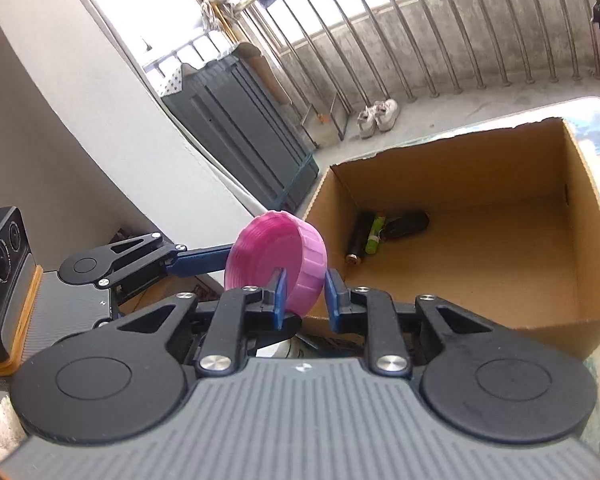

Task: Organize rigid objects
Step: 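Carry the pink cup into the box and release it with the right tool, then move the right tool to the black tape roll and grasp its edge, then carry the black tape roll into the box and open the right tool, then reach the right tool to the white plug charger and grasp it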

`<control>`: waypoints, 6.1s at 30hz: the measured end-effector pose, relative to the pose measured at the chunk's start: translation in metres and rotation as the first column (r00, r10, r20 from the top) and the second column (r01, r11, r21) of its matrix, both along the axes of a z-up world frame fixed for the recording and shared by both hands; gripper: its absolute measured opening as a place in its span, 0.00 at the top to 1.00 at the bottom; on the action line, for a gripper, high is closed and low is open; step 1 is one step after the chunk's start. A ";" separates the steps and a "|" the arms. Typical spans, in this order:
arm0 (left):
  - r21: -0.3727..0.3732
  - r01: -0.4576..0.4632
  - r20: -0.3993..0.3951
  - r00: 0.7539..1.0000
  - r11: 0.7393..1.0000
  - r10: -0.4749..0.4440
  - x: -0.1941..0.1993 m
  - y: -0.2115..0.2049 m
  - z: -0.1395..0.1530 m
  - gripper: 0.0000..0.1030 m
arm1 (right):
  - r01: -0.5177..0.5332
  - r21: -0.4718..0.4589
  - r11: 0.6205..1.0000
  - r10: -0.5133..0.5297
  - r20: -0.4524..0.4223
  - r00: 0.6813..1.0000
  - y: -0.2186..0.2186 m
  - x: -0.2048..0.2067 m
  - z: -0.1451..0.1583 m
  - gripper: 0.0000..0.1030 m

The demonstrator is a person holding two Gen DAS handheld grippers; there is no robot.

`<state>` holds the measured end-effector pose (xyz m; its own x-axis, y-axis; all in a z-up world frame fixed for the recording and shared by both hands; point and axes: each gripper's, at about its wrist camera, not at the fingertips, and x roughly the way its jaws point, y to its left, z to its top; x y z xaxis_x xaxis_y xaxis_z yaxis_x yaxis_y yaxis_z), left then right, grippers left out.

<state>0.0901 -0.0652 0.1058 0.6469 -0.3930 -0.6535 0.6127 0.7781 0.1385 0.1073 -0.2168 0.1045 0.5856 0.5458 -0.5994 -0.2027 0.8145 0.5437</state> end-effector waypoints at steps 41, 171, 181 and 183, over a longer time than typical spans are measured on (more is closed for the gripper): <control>0.041 -0.051 -0.326 0.943 0.998 0.062 0.115 0.013 -0.035 0.30 | -0.022 0.176 0.984 0.079 -0.327 0.942 -0.021 0.091 -0.063 0.72; -0.045 -0.164 -0.356 0.924 0.985 0.137 0.117 -0.019 -0.002 0.14 | 0.098 0.145 0.985 -0.103 0.025 0.994 -0.112 0.004 0.004 0.60; -0.137 -0.028 -0.274 0.962 0.990 -0.011 -0.007 -0.029 -0.024 0.08 | 0.334 0.264 0.905 -0.367 0.083 0.927 -0.151 -0.184 -0.049 0.55; -0.143 -0.009 -0.293 0.956 0.990 -0.033 -0.020 -0.036 -0.047 0.08 | 0.379 0.257 0.889 -0.401 0.037 0.915 -0.147 -0.196 -0.076 0.54</control>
<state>0.0696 -0.1008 0.0588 0.4291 -0.5016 -0.7512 0.6192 0.7688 -0.1598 -0.0889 -0.3637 0.0283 0.8246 0.3824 -0.4169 0.0496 0.6852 0.7266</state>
